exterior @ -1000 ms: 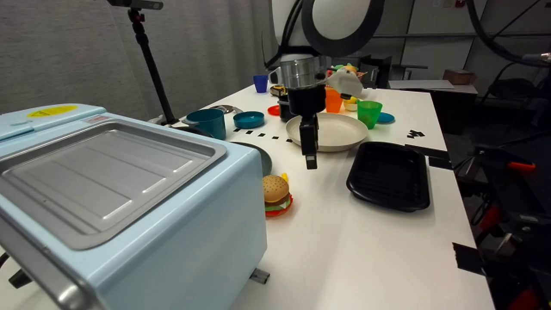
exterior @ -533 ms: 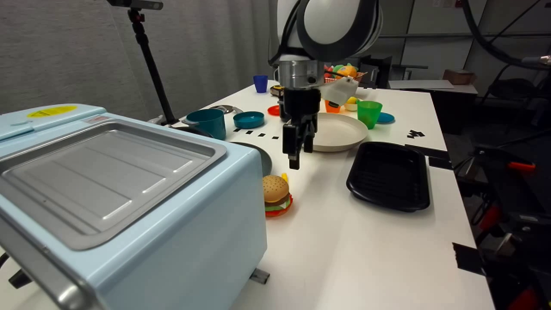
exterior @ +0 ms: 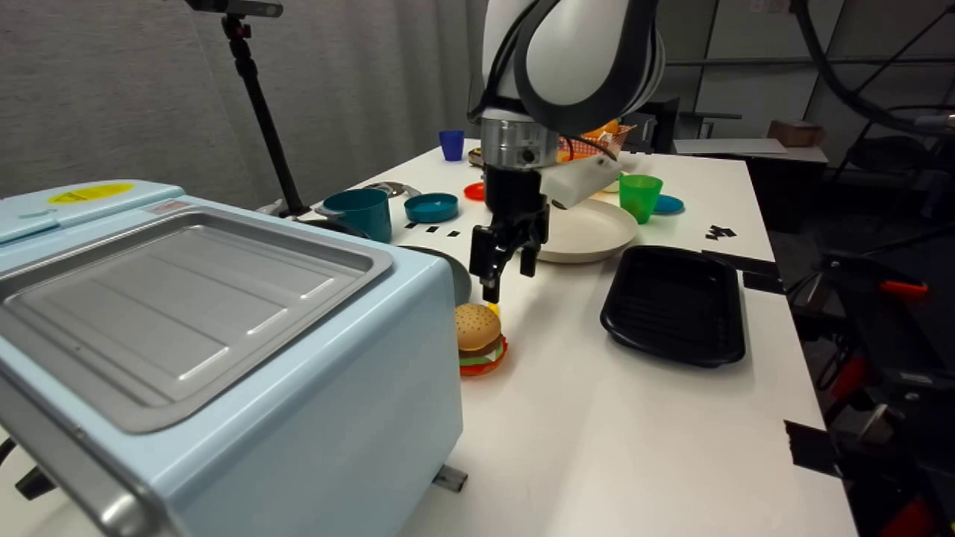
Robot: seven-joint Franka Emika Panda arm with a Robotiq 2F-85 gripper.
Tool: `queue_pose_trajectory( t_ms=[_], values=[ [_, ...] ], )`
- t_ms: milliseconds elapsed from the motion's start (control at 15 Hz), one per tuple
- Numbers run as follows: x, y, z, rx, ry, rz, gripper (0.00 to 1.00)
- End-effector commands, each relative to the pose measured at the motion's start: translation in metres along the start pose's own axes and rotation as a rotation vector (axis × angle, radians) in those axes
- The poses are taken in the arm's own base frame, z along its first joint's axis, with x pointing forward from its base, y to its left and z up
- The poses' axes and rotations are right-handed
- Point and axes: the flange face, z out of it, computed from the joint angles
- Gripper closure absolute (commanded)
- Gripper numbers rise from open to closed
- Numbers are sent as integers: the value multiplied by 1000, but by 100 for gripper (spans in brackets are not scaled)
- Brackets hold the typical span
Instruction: Put the toy fries in the green cup
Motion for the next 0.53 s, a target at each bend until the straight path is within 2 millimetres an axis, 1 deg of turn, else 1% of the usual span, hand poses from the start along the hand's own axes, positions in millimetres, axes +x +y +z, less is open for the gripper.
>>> queue_pose_trajectory(
  t_ms=[0, 467],
  values=[
    [0, -5, 7, 5, 27, 63, 0],
    [-2, -7, 16, -5, 23, 123, 0]
  ],
)
